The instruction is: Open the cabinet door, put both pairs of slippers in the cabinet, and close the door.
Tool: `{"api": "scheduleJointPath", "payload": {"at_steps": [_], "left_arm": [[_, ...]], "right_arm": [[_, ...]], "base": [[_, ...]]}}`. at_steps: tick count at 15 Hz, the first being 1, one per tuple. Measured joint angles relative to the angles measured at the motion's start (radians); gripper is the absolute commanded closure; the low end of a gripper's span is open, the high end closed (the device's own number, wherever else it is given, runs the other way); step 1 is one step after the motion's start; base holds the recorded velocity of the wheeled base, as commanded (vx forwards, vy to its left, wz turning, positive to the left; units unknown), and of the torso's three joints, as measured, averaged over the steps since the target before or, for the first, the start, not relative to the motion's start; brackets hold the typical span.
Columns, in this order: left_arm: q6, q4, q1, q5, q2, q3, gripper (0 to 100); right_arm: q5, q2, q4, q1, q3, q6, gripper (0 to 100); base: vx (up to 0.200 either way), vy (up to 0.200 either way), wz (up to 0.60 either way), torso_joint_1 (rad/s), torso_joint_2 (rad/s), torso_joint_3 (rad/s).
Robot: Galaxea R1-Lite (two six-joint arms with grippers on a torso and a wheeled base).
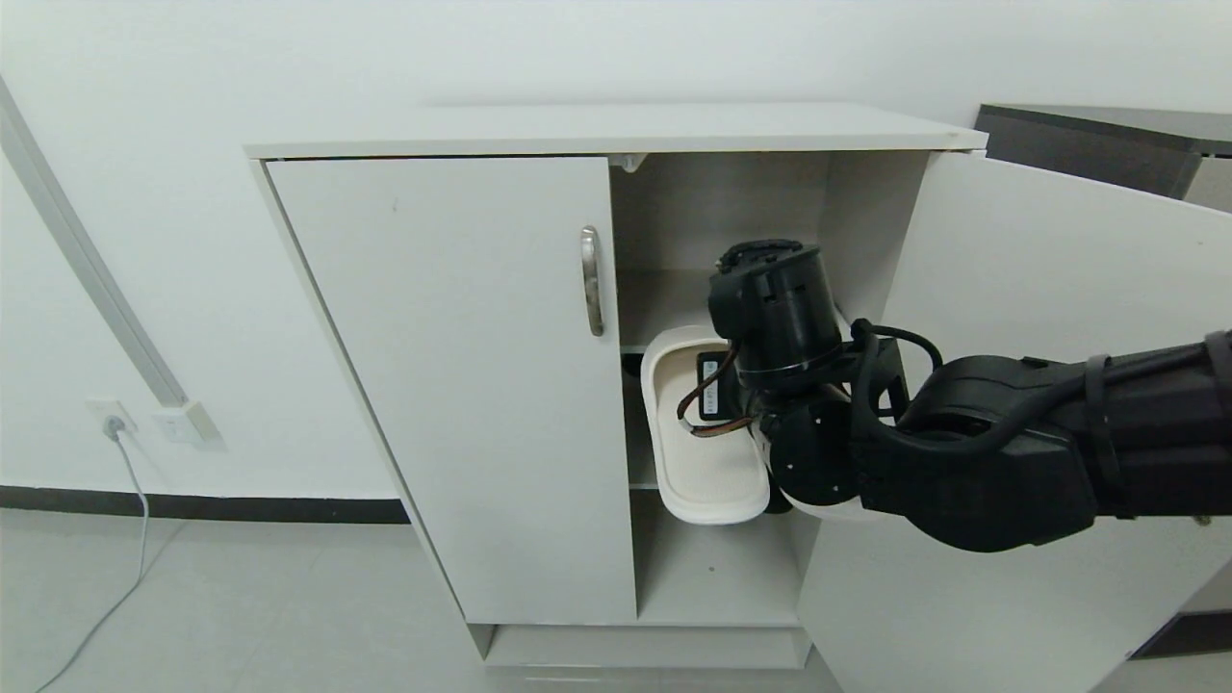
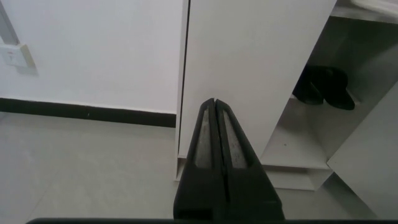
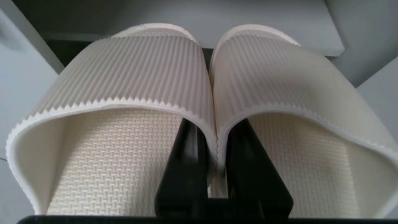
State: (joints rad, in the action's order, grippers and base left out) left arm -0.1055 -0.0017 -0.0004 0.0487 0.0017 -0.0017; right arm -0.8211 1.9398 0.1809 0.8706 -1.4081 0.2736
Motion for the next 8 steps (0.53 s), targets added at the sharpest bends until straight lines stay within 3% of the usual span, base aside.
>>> {"api": "scheduleJointPath", "payload": {"at_steps": [8], "left_arm": [[0.000,0.001,0.000,0.000,0.000,0.000,100]], "right_arm": [[0.000,0.004,0.002,-0.003,0.000,0.001,100]], "base": [[0.200,0.000,0.00,0.001,0.00,0.002]]}}
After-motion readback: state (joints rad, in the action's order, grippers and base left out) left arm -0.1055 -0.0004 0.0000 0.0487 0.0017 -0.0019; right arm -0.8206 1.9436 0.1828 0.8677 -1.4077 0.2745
